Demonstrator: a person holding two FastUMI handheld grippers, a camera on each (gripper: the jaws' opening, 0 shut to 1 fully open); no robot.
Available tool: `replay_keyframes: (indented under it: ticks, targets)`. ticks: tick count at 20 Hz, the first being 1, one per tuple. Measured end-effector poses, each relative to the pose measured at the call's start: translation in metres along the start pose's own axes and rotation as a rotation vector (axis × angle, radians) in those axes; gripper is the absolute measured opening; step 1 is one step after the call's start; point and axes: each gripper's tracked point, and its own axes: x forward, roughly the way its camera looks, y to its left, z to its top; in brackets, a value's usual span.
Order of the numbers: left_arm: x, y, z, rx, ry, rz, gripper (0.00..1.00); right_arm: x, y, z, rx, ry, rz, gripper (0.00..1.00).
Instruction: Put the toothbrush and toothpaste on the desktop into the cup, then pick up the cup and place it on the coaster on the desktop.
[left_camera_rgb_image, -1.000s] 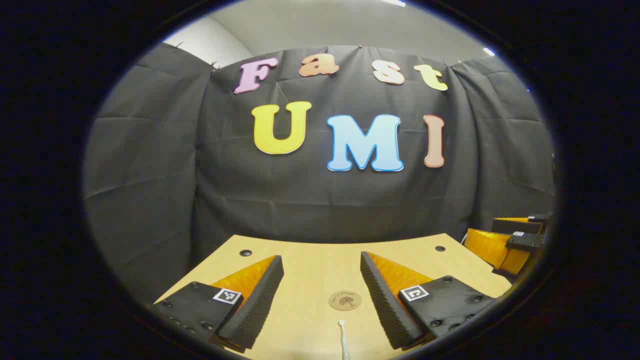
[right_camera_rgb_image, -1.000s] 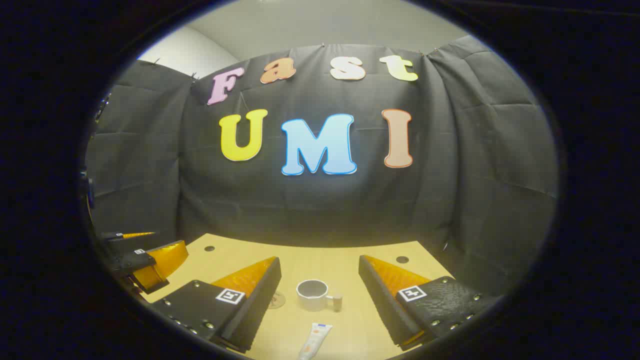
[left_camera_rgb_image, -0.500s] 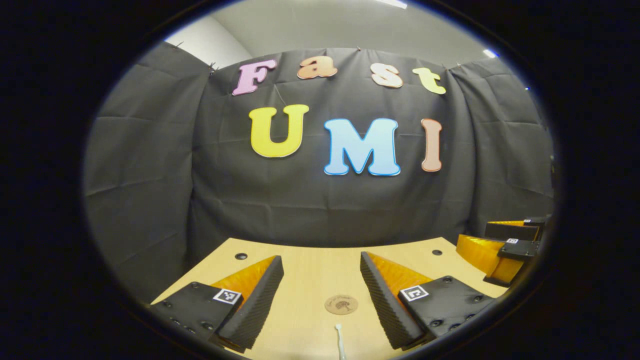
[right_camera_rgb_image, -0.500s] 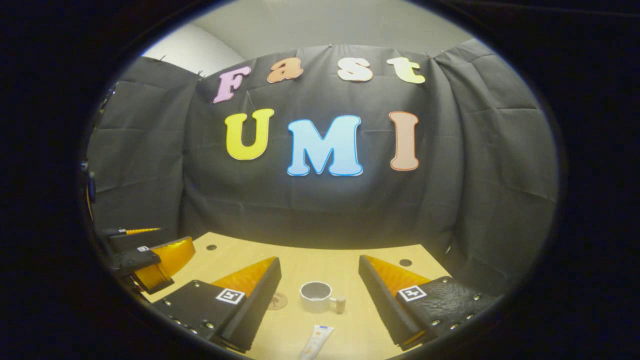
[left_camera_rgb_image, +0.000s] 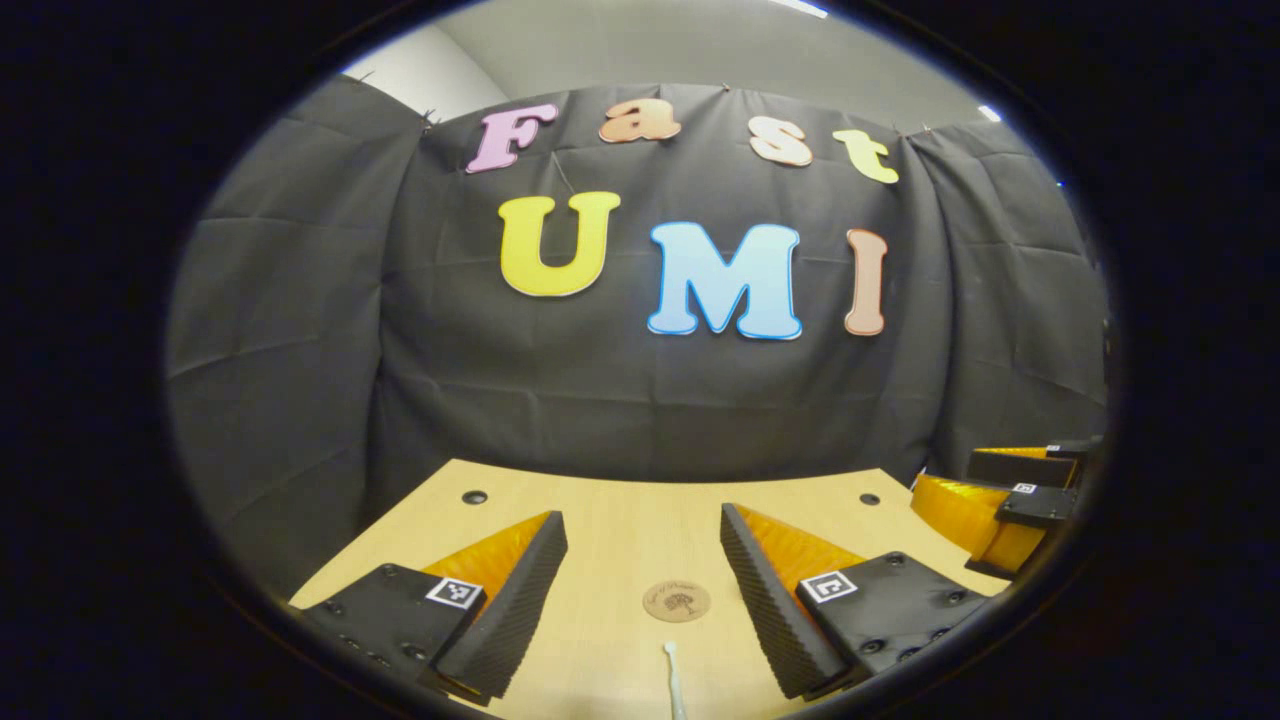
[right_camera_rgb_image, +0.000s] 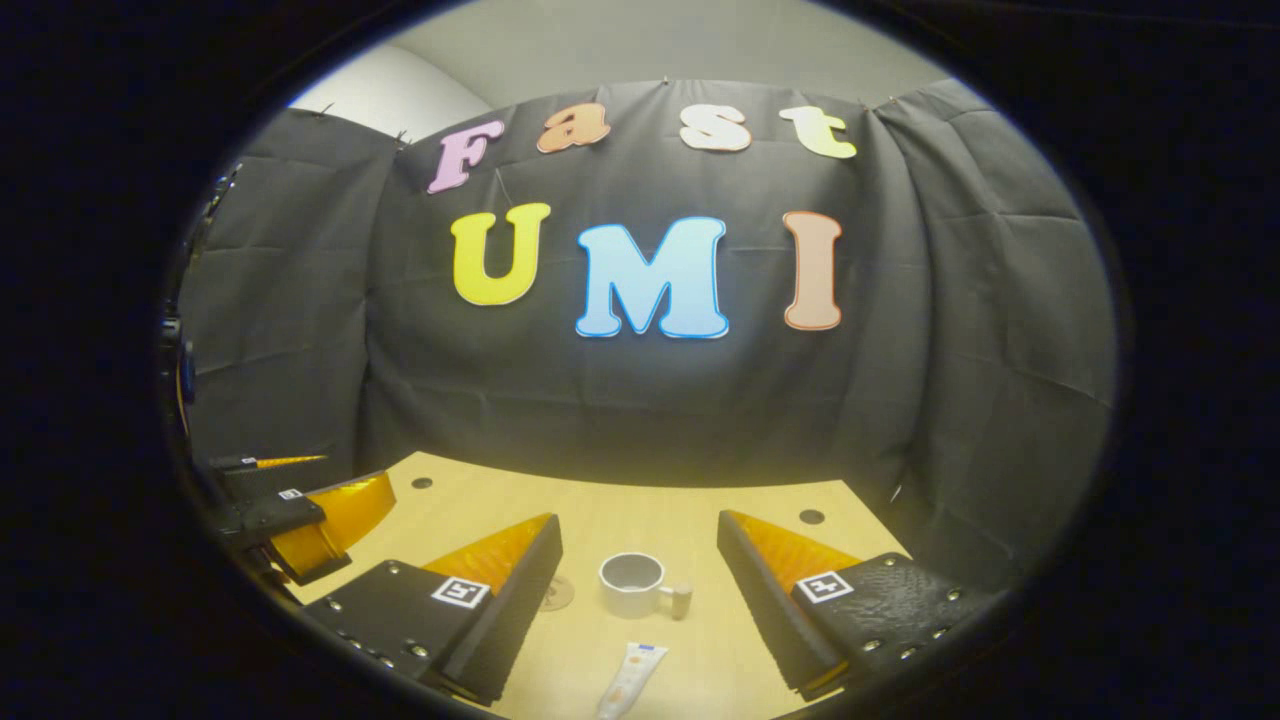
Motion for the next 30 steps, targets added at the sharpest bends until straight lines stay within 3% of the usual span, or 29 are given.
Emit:
replay_keyframes:
  ticks: [5, 22, 30]
  targets:
    - [0.009, 0.003, -0.033, 0.005, 0.099, -0.004, 0.99, 0.005, 0.001, -0.024, 0.021, 0.072, 0.005, 0.96]
    - [0.042, -0.028, -0.204, -0.009, 0.555, -0.103, 1.00, 0.029, 0.002, -0.184, 0.066, 0.565, 0.005, 0.93]
    - [0.040, -0.027, -0.276, 0.001, 0.734, -0.090, 1.00, 0.030, 0.009, -0.247, 0.058, 0.753, -0.019, 0.93]
